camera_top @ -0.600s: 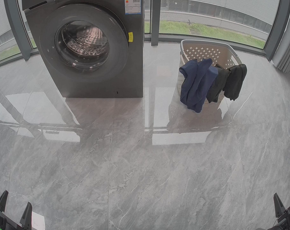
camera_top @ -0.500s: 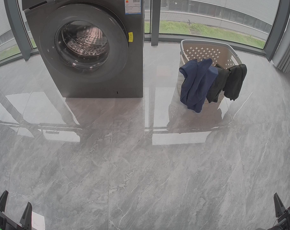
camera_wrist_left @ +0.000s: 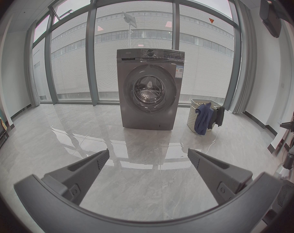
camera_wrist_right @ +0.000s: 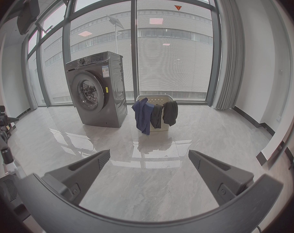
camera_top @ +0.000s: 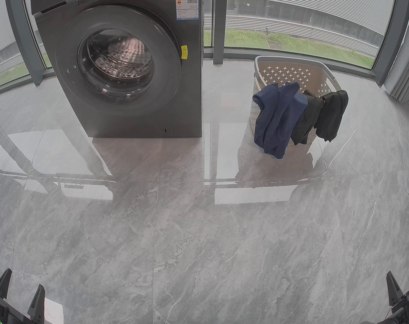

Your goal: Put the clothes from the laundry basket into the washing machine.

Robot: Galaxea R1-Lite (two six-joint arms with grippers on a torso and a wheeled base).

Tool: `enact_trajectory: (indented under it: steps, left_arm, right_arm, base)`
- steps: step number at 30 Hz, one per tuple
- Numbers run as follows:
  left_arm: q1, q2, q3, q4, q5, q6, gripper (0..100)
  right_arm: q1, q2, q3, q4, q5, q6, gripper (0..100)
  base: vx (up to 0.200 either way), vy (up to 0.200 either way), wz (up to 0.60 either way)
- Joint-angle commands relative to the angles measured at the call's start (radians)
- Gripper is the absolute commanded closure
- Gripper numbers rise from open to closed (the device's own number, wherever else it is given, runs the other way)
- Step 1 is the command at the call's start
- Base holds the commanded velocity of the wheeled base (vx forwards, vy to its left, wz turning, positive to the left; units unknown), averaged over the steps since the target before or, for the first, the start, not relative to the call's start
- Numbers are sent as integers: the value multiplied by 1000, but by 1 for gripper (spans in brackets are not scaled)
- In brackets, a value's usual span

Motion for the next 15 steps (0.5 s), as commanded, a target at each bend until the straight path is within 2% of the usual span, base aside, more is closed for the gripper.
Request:
enact_trajectory:
  steps: [1,6,15]
  left_arm:
    - [0,-12,18,-1,1,1,0]
    - [0,-10,18,-1,1,-2,0]
    - [0,-10,18,-1,4,8,0]
  right_arm:
    - [0,-16,18,0,0,2,0]
    - [0,-16,18,-2,-1,14,0]
    - [0,-16,18,0,-3,11,0]
  base:
    - [200,0,0]
    - [200,0,0]
    - [200,0,0]
